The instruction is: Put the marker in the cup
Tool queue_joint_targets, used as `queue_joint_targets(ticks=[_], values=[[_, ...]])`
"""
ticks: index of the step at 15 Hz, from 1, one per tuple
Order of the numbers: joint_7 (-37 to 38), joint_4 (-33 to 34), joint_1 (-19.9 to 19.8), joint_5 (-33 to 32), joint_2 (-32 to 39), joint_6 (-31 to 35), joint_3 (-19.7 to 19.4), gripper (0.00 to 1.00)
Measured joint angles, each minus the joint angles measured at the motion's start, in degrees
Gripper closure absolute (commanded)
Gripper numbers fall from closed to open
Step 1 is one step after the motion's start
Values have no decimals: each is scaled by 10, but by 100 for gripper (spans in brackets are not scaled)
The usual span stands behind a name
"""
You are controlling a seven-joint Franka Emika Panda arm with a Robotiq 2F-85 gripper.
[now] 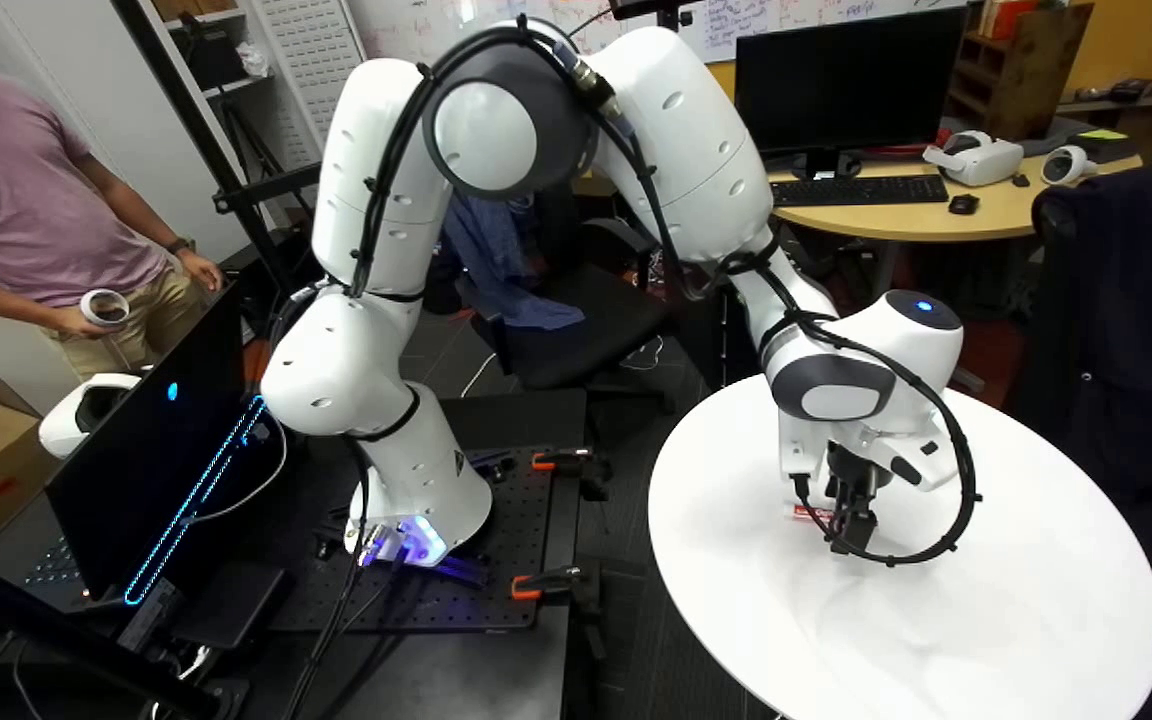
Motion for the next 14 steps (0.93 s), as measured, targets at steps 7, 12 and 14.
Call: queue_joint_targets(ticks=[7, 12, 14], values=[[0, 2, 0, 0, 3, -1, 0, 77], [0, 4, 0, 0, 3, -2, 0, 95], [0, 5, 0, 0, 3, -3, 0, 95]])
